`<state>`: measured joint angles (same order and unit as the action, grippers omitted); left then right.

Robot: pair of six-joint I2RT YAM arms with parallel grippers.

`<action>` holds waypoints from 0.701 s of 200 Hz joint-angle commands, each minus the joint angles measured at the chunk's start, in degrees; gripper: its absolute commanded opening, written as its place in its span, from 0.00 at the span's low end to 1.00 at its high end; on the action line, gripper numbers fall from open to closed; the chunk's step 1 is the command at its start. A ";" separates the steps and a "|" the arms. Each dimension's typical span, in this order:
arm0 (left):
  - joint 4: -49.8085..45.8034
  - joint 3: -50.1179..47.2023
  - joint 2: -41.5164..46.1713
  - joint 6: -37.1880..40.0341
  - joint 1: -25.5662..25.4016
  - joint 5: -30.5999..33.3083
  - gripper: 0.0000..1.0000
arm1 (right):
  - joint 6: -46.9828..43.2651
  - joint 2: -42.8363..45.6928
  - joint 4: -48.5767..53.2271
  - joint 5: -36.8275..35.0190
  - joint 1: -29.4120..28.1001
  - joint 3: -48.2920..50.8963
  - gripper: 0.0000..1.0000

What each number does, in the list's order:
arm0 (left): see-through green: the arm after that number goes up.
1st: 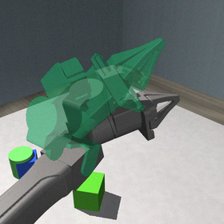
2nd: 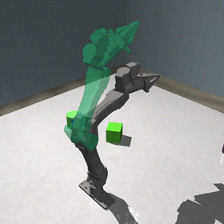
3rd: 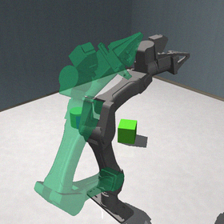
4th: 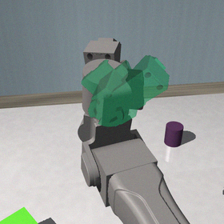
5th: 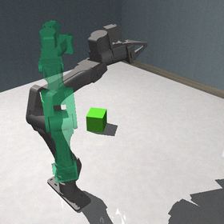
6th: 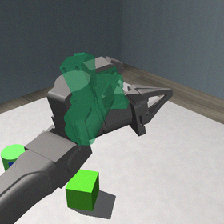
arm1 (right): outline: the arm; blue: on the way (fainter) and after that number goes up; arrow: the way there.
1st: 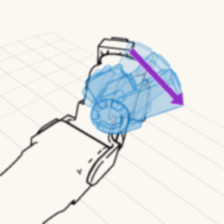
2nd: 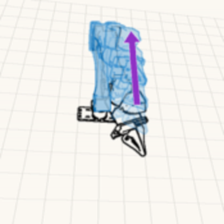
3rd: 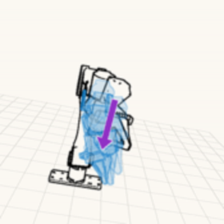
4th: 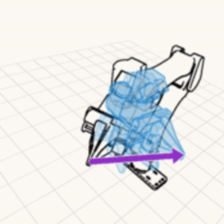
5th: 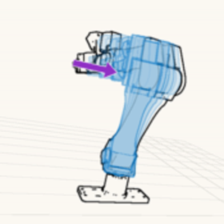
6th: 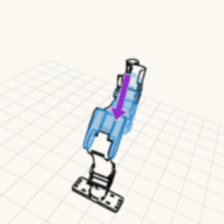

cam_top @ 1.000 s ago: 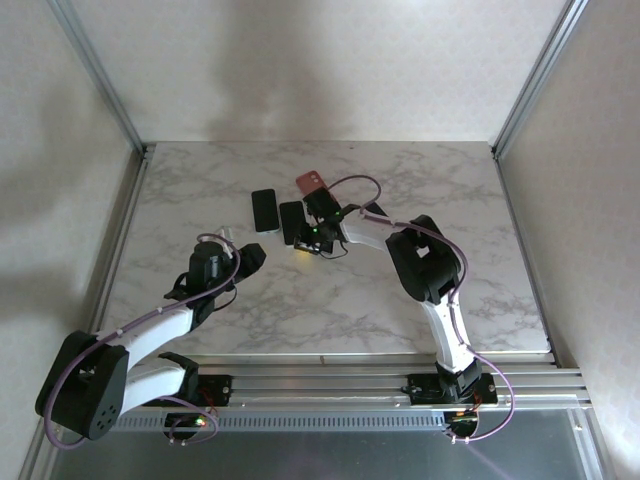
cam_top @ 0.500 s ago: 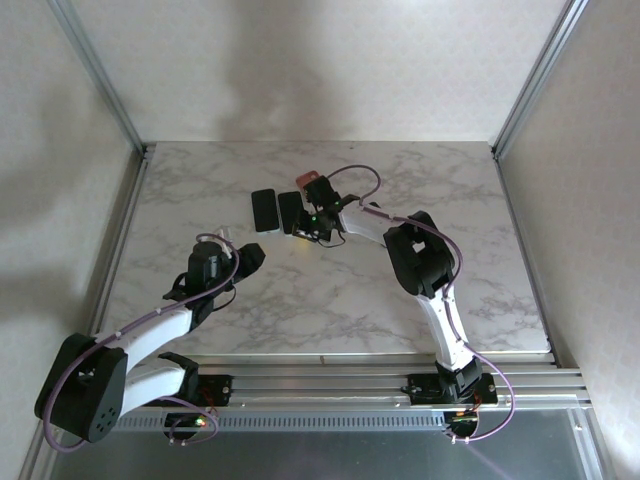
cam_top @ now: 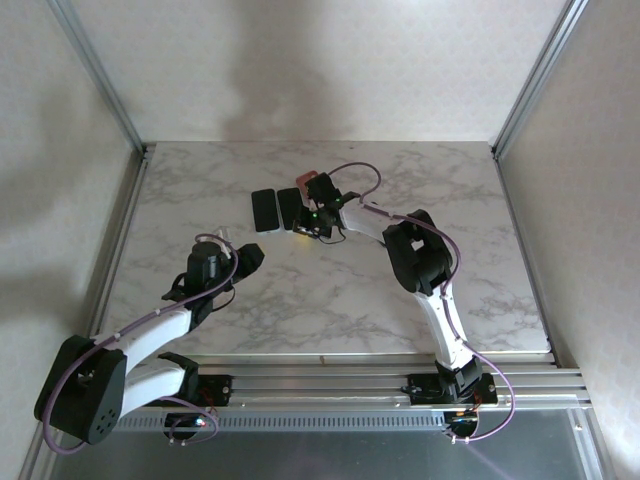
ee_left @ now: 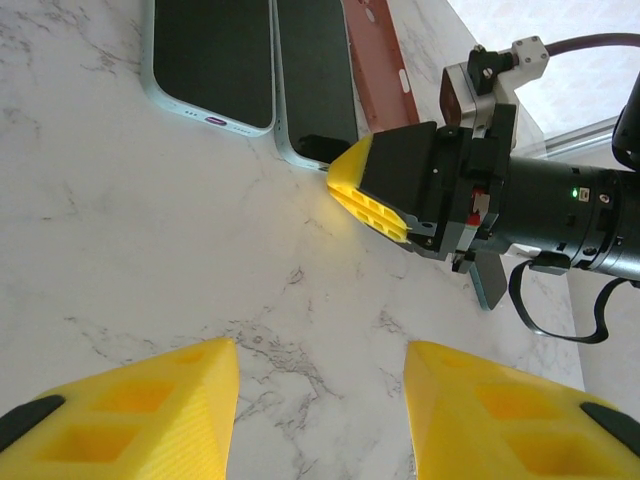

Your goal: Put the phone into the phone case

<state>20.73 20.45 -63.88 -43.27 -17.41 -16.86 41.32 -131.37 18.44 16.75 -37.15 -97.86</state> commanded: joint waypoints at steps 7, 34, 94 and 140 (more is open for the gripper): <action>0.01 -0.51 0.42 0.92 0.53 -0.27 0.47 | -2.47 7.73 0.98 -1.43 0.96 4.78 0.23; 0.48 -0.32 -0.08 0.93 0.62 -0.28 0.47 | -4.81 12.56 3.82 -5.61 3.70 7.15 0.39; 3.40 1.43 -4.50 1.16 0.62 -1.23 0.47 | -9.30 7.53 11.92 -14.67 8.04 -1.66 0.44; 4.13 2.77 -7.29 2.02 0.71 -1.64 0.47 | -9.42 -0.64 16.18 -16.70 8.67 -13.49 0.44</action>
<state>22.74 21.08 -70.24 -43.03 -17.39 -17.32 32.99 -127.72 29.93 2.70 -28.49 -105.34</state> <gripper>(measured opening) 0.466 0.440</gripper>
